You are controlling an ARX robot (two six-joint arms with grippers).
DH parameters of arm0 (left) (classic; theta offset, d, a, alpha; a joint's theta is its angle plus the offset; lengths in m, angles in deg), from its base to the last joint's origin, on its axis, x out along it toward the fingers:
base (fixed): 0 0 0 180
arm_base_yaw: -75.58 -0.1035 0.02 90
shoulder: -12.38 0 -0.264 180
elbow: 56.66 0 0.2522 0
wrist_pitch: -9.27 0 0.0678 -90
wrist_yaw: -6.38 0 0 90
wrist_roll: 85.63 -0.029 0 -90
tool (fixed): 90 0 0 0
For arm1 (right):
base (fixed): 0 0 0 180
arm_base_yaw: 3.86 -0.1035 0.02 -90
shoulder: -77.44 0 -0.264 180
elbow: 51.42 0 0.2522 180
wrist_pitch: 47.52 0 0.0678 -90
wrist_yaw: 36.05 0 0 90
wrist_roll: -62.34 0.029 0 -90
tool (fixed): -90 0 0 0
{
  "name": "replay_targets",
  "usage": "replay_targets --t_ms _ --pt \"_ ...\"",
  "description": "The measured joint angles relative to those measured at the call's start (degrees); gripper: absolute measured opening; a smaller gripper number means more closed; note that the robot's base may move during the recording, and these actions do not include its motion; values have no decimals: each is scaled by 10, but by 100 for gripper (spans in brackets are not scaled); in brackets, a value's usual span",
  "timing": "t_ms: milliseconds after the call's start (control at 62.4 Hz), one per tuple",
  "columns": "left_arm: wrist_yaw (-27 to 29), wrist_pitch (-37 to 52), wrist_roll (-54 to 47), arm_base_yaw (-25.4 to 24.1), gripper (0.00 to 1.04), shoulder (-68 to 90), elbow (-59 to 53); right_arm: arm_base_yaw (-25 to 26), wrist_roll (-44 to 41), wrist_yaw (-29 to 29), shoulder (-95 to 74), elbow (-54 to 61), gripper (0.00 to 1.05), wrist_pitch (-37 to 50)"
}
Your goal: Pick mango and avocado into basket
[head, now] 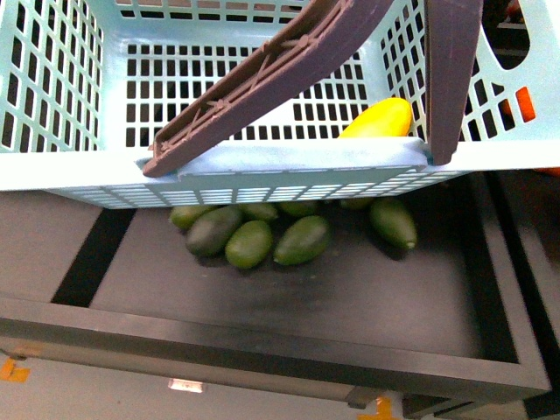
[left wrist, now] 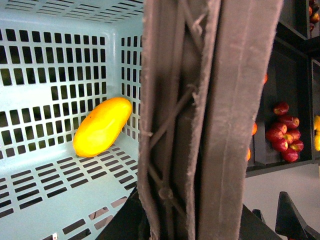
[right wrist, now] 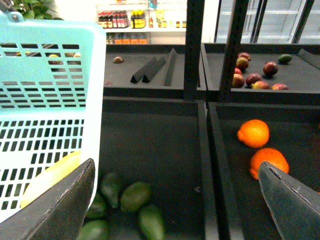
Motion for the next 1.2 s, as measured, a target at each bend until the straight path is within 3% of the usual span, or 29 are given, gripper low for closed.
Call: replay_targets --t_ms 850,882,946,1010,1090,1202 --pt "10 0 0 -10 16 0 0 0 0 2 -1 0 96 0" --pt "14 0 -2 -10 16 0 0 -6 14 -26 -5 -6 96 -23" --pt "16 0 -7 -8 16 0 0 -24 91 -173 -22 -78 96 -220" --pt "12 0 -6 -7 16 0 0 -1 160 -249 -37 -132 96 -358" --pt "6 0 -4 -7 16 0 0 54 183 -226 -51 -156 96 -432" --pt "-2 0 -2 -2 16 0 0 151 157 -124 -110 -167 96 -387"
